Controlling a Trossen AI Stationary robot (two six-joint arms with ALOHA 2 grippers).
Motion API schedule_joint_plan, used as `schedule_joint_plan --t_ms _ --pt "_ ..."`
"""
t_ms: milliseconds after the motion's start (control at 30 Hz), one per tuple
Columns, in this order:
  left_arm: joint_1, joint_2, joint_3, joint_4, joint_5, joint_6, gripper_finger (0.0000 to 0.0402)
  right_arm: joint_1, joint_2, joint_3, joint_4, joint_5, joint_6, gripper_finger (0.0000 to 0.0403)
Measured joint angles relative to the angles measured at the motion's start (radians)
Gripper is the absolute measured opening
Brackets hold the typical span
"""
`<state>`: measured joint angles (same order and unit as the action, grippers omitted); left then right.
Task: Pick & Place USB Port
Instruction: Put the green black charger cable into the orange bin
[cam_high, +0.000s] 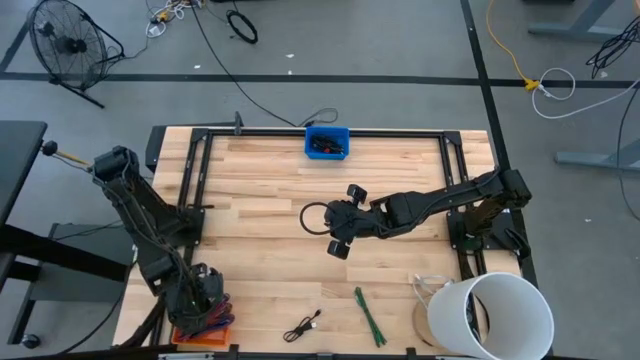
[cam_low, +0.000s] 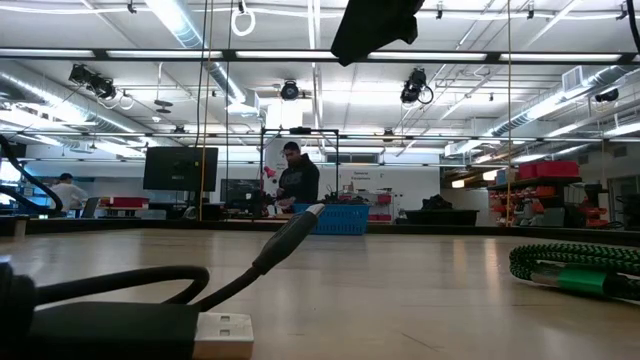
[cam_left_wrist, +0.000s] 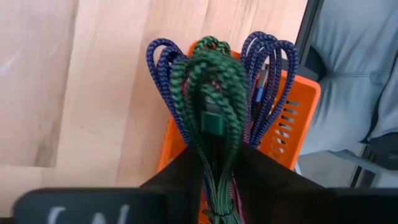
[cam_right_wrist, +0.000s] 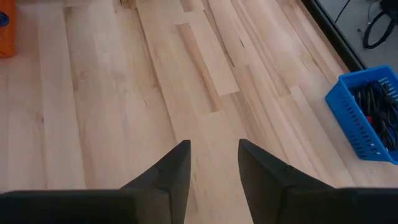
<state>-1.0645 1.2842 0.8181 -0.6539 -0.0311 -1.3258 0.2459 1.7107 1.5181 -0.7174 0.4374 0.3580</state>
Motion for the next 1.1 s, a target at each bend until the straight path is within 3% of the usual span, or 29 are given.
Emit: schedule_joint_plan --t_ms 233,600,967,1100 --pt "0.001 0.0 0.0 -0.005 -0.031 0.034 0.0119 0.0 0.0 0.0 0.007 0.0 0.0 0.0134" --pt "0.008 -0.002 0.0 -0.03 -0.049 0.031 0.0105 0.0 -0.001 0.0 0.023 0.0 -0.004 0.0134" --pt "0.006 -0.002 0.0 0.094 -0.095 0.062 0.0028 0.0 -0.001 0.0 0.023 0.033 -0.007 0.0134" --pt "0.006 -0.002 0.0 0.121 -0.114 0.138 0.0017 0.0 -0.001 -0.01 0.037 0.036 0.0 0.0134"
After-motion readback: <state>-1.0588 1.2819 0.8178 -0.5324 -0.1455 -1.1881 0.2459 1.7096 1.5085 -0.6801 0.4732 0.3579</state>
